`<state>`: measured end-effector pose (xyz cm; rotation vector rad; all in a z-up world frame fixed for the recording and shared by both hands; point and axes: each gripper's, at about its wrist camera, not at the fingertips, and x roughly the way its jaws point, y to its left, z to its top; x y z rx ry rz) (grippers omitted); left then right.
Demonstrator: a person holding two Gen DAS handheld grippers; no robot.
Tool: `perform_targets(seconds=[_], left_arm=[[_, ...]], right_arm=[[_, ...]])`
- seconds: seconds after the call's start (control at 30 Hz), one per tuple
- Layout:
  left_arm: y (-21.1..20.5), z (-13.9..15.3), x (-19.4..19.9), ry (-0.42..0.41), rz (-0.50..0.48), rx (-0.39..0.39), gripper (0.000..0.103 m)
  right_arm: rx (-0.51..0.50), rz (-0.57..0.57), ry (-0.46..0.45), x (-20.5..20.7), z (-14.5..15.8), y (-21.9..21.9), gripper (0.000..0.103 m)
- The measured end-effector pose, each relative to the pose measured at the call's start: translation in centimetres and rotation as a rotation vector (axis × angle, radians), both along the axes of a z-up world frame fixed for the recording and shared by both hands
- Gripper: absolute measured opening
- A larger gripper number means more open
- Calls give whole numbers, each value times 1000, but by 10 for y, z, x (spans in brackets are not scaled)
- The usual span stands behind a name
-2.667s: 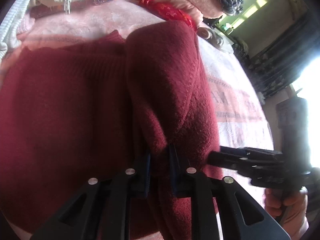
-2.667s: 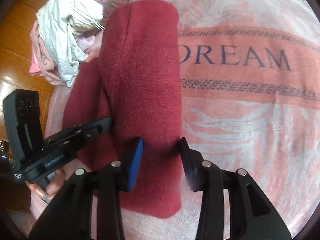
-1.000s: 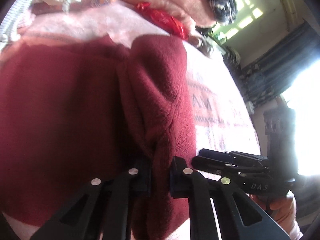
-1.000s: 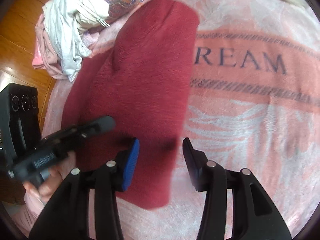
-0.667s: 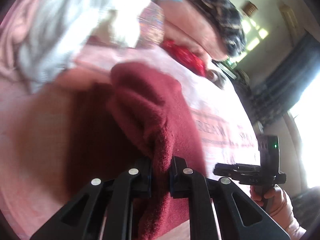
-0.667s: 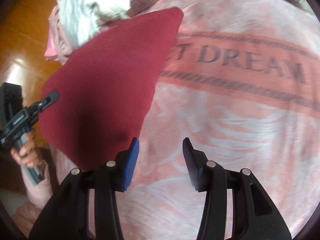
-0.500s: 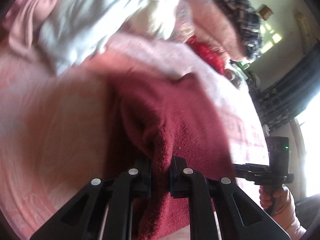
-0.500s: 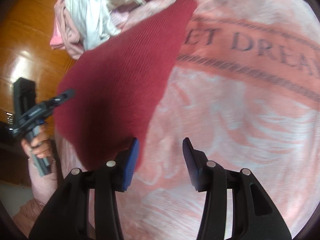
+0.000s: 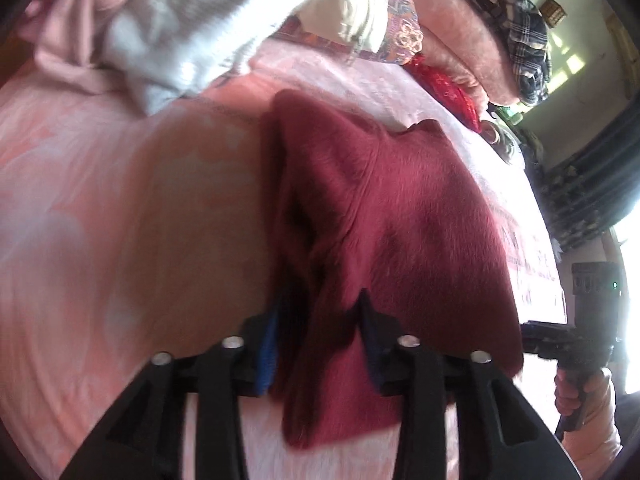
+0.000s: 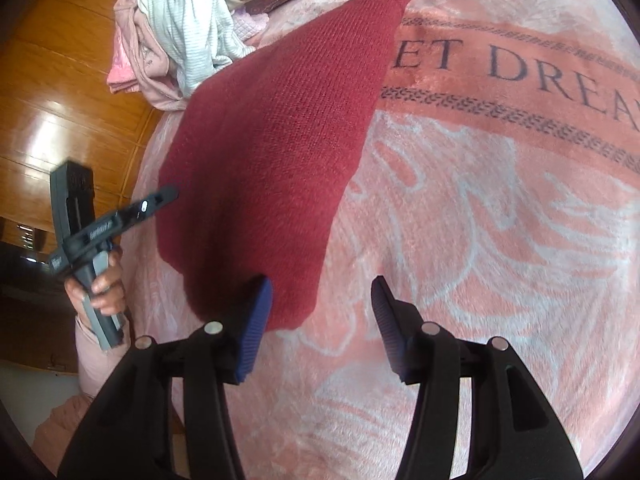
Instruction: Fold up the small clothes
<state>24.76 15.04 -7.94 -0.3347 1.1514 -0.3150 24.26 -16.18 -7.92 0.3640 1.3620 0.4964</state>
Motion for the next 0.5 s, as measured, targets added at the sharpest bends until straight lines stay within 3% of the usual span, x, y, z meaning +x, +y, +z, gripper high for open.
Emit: perform_targets(seconds=[0.1, 0.2, 0.27, 0.3, 0.4, 0.43, 0.5], left_arm=[[1, 8, -22, 13, 13, -40, 59], [-12, 3, -37, 35, -7, 1, 68], [-22, -8, -37, 74, -26, 9, 68], [-26, -12, -37, 87, -31, 7, 67], [-34, -25, -35, 84, -15, 84, 36], [-31, -28, -33, 82, -3, 75, 27], [-22, -31, -30, 105, 23, 23, 21]], right_arm=[[21, -9, -10, -2, 7, -3, 54], [51, 4, -12, -3, 10, 1, 58], [61, 14, -2, 1, 6, 8, 59], [64, 15, 3, 3, 2, 12, 59], [93, 24, 37, 7, -14, 21, 59], [116, 23, 59, 10, -22, 24, 59], [145, 39, 108, 13, -37, 31, 60]])
